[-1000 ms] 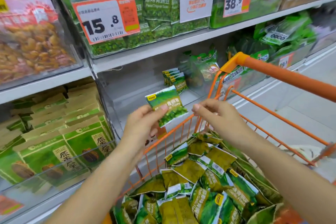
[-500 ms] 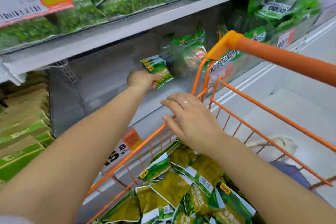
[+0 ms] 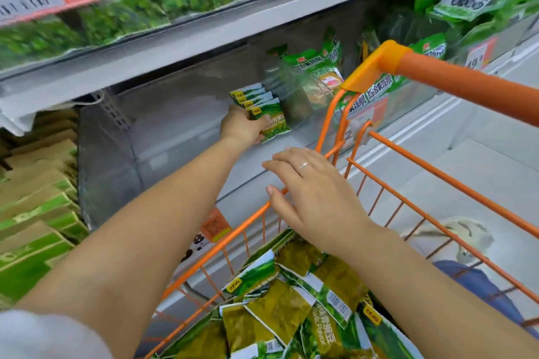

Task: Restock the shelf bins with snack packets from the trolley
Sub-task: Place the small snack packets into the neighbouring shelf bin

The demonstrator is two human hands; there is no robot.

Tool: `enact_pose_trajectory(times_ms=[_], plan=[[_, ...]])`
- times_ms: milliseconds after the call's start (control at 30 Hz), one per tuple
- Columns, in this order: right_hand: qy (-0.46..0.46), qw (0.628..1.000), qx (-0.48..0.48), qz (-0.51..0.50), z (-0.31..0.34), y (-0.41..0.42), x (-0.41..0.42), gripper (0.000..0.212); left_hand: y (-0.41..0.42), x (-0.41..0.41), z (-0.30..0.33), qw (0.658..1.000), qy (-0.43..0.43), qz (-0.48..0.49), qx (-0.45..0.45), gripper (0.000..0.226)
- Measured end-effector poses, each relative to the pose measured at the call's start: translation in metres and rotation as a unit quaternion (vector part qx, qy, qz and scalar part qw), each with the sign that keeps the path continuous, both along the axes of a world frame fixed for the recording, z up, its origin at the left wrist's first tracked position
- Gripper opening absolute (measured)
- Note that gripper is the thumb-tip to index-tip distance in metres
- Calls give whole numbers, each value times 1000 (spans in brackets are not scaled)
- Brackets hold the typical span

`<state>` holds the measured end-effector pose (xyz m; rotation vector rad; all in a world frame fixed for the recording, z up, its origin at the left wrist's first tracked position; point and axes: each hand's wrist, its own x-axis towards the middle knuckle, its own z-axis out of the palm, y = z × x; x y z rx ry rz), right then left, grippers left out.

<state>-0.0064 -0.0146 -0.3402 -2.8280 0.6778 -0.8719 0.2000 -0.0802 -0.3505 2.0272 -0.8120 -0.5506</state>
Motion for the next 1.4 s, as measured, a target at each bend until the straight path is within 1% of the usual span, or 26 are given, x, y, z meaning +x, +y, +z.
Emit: enact_pose_trajectory(times_ms=[67, 133, 167, 233, 333, 367, 400, 433, 467, 500, 533, 567, 633, 733, 833, 900, 933, 967, 1000, 1033, 1067, 1100, 1167, 1233, 1300, 1400], plan=[[-4, 1000, 6, 4, -1, -1, 1, 43, 18, -3, 20, 1000, 4, 9, -19, 23], [2, 1000, 21, 4, -4, 0, 0, 45, 43, -13, 48, 996, 11, 5, -88, 12], [6, 999, 31, 5, -3, 1, 0, 46, 62, -21, 64, 993, 8, -12, -121, 13], [4, 998, 52, 16, 4, 2, -3, 48, 108, -41, 85, 985, -14, -82, -151, 19], [-57, 997, 39, 36, 26, 6, -11, 34, 183, -66, 87, 974, -79, -177, -116, 16], [-78, 996, 27, 34, 34, 9, -15, 30, 205, -70, 79, 969, -118, -191, -100, 12], [-68, 997, 35, 33, 43, 13, -19, 30, 224, -72, 70, 962, -166, -198, -86, 12], [-22, 997, 62, 30, 51, 18, -22, 29, 239, -73, 59, 951, -220, -202, -75, 16], [62, 993, 92, 26, 57, 25, -25, 28, 249, -72, 47, 936, -275, -210, -66, 22], [161, 981, 111, 22, 58, 32, -27, 26, 256, -70, 36, 921, -316, -218, -61, 27], [243, 963, 114, 20, 57, 39, -30, 24, 261, -69, 28, 913, -336, -223, -59, 31], [292, 950, 108, 19, 53, 47, -32, 25, 263, -68, 22, 909, -345, -226, -64, 33], [314, 946, 74, 15, 42, 61, -34, 33, 262, -69, 18, 904, -354, -226, -84, 32], [282, 959, 30, -6, 22, 74, -28, 46, 260, -71, 20, 915, -336, -210, -76, 32], [286, 958, 31, -16, 12, 76, -19, 38, 263, -69, 19, 922, -317, -209, -70, 34], [267, 961, 79, 8, 13, 73, -16, 26, 264, -68, 18, 923, -316, -206, -76, 34], [225, 964, 141, 24, 15, 70, -15, 18, 264, -68, 19, 927, -306, -198, -83, 32], [162, 959, 227, 45, 17, 67, -16, 7, 264, -68, 21, 935, -285, -188, -93, 30], [84, 941, 323, 63, 21, 65, -17, 5, 264, -69, 23, 945, -251, -178, -107, 26], [7, 911, 408, 66, 24, 63, -18, 6, 265, -70, 26, 956, -208, -171, -121, 25], [-53, 880, 467, 67, 27, 62, -20, 5, 266, -71, 28, 964, -158, -169, -132, 24], [-96, 857, 502, 69, 29, 61, -22, 5, 267, -71, 30, 969, -106, -173, -142, 23], [-137, 834, 529, 80, 31, 64, -22, 6, 268, -72, 34, 972, -23, -181, -150, 28], [-141, 831, 529, 99, 31, 70, -21, 7, 269, -74, 37, 968, 21, -201, -148, 29], [-140, 829, 528, 115, 30, 77, -19, 7, 269, -75, 38, 965, 28, -218, -141, 27], [-146, 821, 536, 130, 32, 82, -17, 7, 269, -76, 39, 966, 36, -213, -140, 27]])
